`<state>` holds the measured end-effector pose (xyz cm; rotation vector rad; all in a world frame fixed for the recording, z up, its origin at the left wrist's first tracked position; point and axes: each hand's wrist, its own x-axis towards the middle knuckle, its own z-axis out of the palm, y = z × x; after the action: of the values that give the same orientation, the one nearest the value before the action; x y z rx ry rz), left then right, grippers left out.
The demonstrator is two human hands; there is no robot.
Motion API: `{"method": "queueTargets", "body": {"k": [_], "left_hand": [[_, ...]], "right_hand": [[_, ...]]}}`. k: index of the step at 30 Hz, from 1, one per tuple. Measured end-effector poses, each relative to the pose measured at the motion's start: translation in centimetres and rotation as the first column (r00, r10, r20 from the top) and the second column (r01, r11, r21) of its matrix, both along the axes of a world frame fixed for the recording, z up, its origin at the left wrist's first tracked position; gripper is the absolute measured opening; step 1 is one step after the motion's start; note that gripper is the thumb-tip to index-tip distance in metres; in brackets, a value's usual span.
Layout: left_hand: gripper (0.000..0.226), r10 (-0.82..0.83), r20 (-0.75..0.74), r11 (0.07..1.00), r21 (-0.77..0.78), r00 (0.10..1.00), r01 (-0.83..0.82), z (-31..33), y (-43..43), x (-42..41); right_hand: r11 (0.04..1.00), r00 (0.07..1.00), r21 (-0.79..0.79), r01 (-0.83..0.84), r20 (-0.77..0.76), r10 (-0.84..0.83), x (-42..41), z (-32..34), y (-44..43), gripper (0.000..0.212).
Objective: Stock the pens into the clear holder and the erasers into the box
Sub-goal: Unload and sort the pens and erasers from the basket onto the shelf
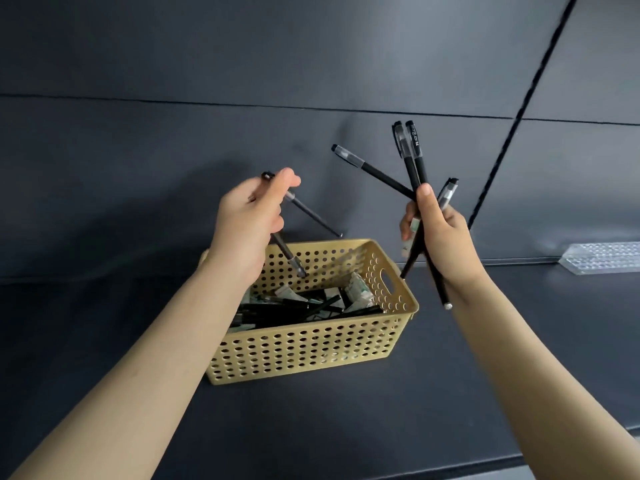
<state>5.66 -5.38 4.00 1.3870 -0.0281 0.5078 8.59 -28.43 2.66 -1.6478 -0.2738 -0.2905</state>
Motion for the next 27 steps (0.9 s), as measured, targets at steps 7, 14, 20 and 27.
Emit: {"method": "queueTargets", "body": {"k": [7,14,20,27], "left_hand": [[0.041,-0.071,0.071,0.997,-0.027,0.995,0.073,4.0,-9.3,0.5],[0.029,-0.367,-0.11,0.907,-0.261,0.924,0.329,2.9,-25.8,0.6],[0.02,-0.565,-0.224,0.746,-0.55,0.794,0.376,-1.9,-39.7,-0.4],[0.019,-0.566,-0.335,0.738,-0.613,0.753,0.282,-5.2,-49.3,1.8]], "right_hand": [[0.988,0.992,0.093,0.122,-0.035,-0.119,-2.4,1.2,-7.5,0.044],[0.971,0.975,0.099,0.218,-0.067,-0.213,-5.8,0.7,-21.6,0.043],[0.949,0.947,0.08,0.306,-0.129,-0.295,-8.7,-1.7,-35.9,0.043],[0.927,0.92,0.184,0.327,-0.284,-0.269,-6.4,-4.9,-46.3,0.044]]}}
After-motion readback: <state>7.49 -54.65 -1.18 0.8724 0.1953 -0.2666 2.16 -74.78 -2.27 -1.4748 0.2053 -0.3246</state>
